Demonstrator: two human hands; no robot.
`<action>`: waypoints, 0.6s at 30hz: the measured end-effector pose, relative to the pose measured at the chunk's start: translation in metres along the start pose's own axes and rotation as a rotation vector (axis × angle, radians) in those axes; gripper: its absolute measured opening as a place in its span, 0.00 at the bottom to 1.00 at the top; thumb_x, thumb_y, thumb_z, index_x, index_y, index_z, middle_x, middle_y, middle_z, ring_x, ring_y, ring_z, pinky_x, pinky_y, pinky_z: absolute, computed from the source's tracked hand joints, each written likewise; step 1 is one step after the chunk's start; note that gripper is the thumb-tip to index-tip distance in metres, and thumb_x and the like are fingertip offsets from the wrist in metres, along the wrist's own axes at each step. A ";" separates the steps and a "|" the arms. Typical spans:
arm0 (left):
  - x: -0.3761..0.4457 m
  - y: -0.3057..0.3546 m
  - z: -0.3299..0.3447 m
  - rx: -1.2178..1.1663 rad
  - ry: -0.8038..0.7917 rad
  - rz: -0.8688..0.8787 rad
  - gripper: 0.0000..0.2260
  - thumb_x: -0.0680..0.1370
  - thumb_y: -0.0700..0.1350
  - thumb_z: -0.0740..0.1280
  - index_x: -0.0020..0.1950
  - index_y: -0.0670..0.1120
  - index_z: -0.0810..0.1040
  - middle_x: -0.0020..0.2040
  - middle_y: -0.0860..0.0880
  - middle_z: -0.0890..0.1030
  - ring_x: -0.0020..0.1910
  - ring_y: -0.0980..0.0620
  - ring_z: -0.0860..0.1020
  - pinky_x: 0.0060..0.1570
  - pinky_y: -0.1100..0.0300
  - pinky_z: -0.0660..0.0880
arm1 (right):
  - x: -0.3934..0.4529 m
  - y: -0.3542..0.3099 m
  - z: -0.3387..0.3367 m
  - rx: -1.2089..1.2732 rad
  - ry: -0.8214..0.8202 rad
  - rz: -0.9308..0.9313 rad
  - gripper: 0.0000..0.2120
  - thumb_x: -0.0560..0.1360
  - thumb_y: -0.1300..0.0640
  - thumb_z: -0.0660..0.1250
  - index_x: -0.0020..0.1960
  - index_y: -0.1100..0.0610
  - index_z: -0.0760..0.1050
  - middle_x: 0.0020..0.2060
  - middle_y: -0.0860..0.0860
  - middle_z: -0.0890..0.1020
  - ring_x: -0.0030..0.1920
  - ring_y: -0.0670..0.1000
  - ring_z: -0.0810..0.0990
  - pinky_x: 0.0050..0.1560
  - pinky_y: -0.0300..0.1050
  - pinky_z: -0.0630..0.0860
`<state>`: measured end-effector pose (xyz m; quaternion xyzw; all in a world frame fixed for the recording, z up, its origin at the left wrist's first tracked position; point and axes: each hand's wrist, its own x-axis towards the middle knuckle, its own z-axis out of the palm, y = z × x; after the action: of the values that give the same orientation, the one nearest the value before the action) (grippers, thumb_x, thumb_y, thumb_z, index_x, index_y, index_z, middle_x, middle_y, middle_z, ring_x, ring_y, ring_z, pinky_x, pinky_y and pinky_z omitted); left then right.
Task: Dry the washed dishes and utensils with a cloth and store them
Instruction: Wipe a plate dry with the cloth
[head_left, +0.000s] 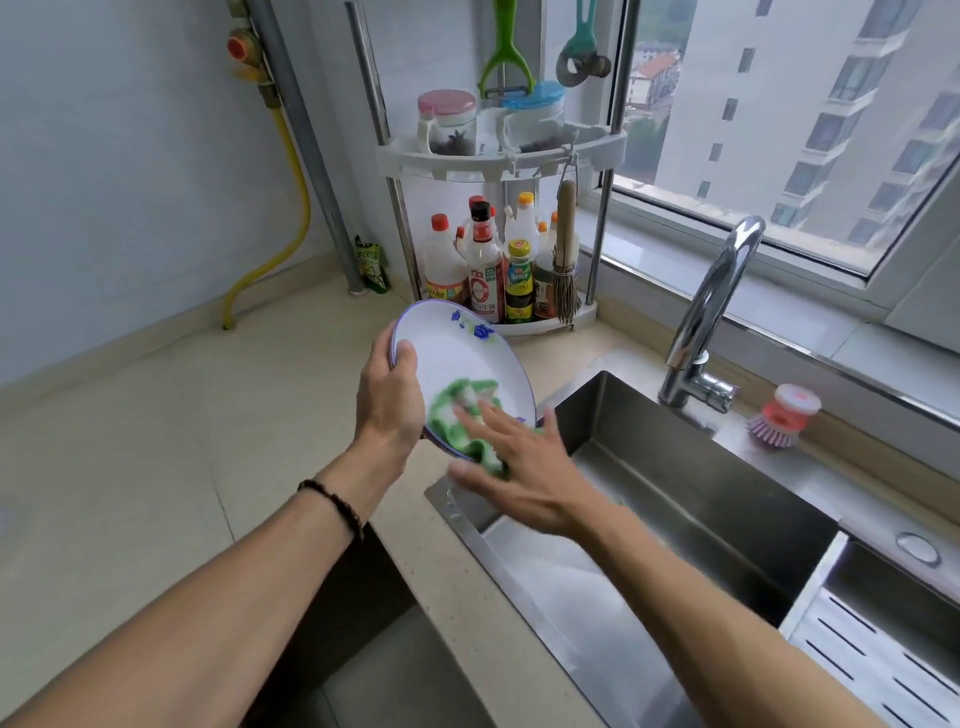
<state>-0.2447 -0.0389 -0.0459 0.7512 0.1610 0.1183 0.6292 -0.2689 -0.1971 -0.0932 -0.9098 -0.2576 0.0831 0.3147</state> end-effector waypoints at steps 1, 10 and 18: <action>0.000 0.001 0.002 0.010 0.012 0.005 0.21 0.79 0.55 0.55 0.70 0.54 0.73 0.63 0.49 0.79 0.61 0.46 0.77 0.63 0.42 0.75 | 0.001 0.006 -0.004 0.003 -0.044 0.059 0.44 0.69 0.23 0.38 0.81 0.41 0.50 0.79 0.43 0.47 0.80 0.44 0.46 0.73 0.63 0.25; 0.001 0.008 -0.001 0.078 0.019 0.037 0.25 0.76 0.58 0.54 0.73 0.58 0.70 0.68 0.52 0.76 0.66 0.47 0.74 0.68 0.45 0.72 | -0.001 -0.011 -0.001 0.261 -0.088 0.154 0.30 0.78 0.33 0.34 0.79 0.38 0.48 0.77 0.39 0.43 0.80 0.45 0.43 0.75 0.59 0.27; 0.003 0.014 -0.010 0.072 -0.140 -0.066 0.16 0.80 0.57 0.56 0.64 0.58 0.76 0.58 0.49 0.82 0.56 0.43 0.82 0.48 0.45 0.81 | 0.010 -0.023 -0.005 0.212 -0.118 0.079 0.29 0.78 0.34 0.34 0.78 0.37 0.43 0.80 0.46 0.40 0.80 0.45 0.38 0.76 0.61 0.29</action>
<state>-0.2449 -0.0307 -0.0302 0.7741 0.1455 0.0388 0.6149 -0.2688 -0.1788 -0.0749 -0.8745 -0.2295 0.1754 0.3897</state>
